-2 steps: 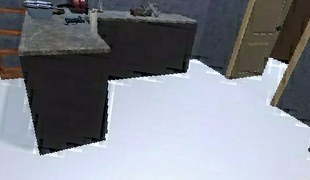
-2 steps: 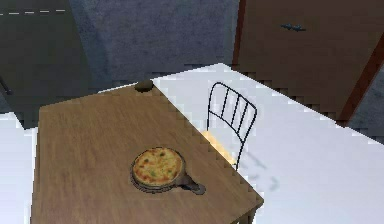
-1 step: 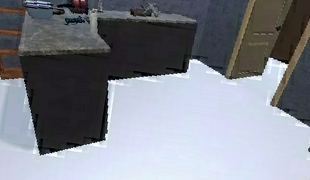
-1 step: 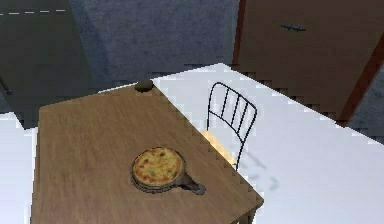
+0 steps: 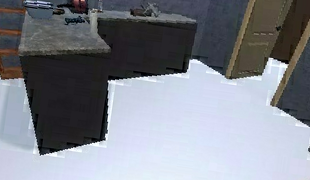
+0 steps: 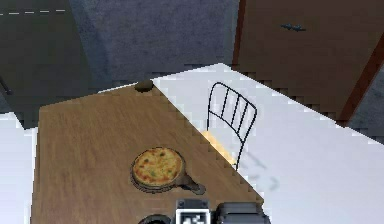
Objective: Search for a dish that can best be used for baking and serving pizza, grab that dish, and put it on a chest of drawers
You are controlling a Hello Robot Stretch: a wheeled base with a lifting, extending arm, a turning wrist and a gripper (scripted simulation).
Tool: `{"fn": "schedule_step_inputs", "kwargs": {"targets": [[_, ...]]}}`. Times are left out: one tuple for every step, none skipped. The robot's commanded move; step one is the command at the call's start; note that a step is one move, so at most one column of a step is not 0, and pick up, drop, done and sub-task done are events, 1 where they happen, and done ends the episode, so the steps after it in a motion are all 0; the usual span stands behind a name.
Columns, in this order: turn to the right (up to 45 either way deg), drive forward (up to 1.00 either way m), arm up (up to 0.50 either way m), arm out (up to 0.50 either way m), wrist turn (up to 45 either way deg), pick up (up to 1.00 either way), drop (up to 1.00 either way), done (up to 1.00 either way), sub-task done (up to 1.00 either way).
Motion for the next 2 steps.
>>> {"fn": "schedule_step_inputs", "kwargs": {"targets": [[0.0, 0.00, 0.00, 0.16, 0.0, 0.00, 0.00, 0.00, 0.00], [0.0, 0.00, 0.00, 0.00, 45.0, 0.00, 0.00, 0.00, 0.00]]}}
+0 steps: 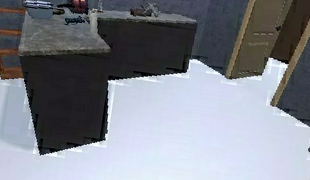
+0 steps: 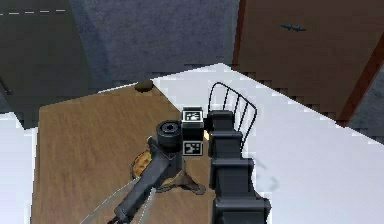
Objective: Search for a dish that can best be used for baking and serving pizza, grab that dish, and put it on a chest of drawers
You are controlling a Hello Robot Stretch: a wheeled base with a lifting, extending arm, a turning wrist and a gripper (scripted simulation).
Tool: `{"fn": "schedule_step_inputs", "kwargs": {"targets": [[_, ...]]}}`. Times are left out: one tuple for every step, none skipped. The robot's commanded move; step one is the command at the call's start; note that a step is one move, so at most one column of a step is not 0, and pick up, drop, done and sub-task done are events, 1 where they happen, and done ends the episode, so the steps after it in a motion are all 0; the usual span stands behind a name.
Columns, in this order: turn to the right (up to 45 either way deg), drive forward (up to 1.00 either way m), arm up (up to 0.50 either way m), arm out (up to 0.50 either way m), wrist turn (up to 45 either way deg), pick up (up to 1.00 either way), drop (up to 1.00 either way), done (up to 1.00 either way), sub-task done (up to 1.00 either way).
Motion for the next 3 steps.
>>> {"fn": "schedule_step_inputs", "kwargs": {"targets": [[0.0, 0.00, 0.00, 0.00, 45.0, 0.00, 0.00, 0.00, 0.00], [0.0, 0.00, 0.00, 0.00, 45.0, 0.00, 0.00, 0.00, 0.00], [0.0, 0.00, 0.00, 0.00, 45.0, 0.00, 0.00, 0.00, 0.00]]}}
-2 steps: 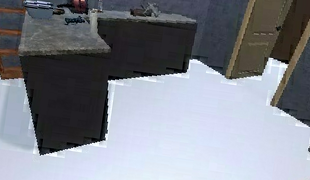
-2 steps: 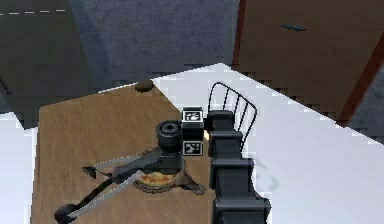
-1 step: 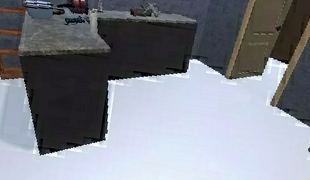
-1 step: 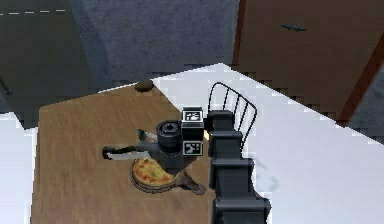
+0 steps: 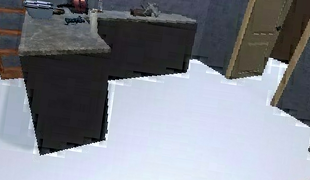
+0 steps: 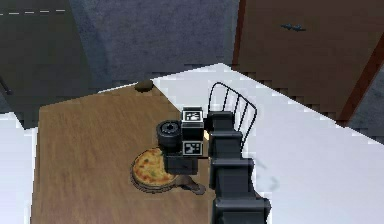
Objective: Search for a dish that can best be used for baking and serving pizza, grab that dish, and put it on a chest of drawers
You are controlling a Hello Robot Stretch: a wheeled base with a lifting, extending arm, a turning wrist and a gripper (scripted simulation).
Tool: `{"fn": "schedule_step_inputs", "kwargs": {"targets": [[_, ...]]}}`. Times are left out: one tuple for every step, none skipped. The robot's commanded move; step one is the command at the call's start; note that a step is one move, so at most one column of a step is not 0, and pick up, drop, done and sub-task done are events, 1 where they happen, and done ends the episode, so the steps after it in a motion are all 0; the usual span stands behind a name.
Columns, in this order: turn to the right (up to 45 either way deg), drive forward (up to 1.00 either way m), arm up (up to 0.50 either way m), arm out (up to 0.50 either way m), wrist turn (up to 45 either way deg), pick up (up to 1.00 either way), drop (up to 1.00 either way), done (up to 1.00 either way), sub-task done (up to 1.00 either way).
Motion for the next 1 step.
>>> {"fn": "schedule_step_inputs", "kwargs": {"targets": [[0.0, 0.00, 0.00, 0.00, 18.0, 0.00, 0.00, 0.00, 0.00]]}}
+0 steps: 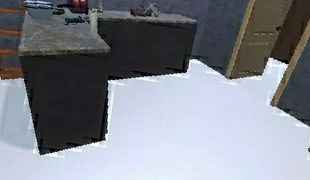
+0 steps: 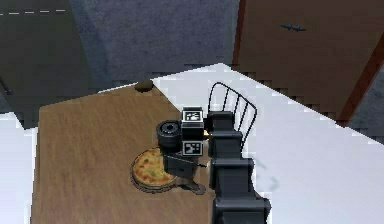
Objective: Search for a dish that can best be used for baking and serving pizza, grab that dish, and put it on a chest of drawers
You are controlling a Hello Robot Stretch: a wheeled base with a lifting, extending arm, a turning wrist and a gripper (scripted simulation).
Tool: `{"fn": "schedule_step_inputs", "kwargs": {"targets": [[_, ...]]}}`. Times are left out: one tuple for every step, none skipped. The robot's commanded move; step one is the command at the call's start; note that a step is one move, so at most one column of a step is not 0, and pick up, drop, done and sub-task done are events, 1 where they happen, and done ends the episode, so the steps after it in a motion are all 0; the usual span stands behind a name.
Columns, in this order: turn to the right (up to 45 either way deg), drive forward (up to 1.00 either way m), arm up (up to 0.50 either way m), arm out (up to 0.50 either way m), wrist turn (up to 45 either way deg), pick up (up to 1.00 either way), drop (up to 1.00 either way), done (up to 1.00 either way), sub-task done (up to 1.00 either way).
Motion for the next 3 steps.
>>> {"fn": "schedule_step_inputs", "kwargs": {"targets": [[0.0, 0.00, -0.30, 0.00, 0.0, 0.00, 0.00, 0.00, 0.00], [0.0, 0.00, 0.00, 0.00, 0.0, 1.00, 0.00, 0.00, 0.00], [0.0, 0.00, 0.10, 0.00, 0.0, 0.00, 0.00, 0.00, 0.00]]}}
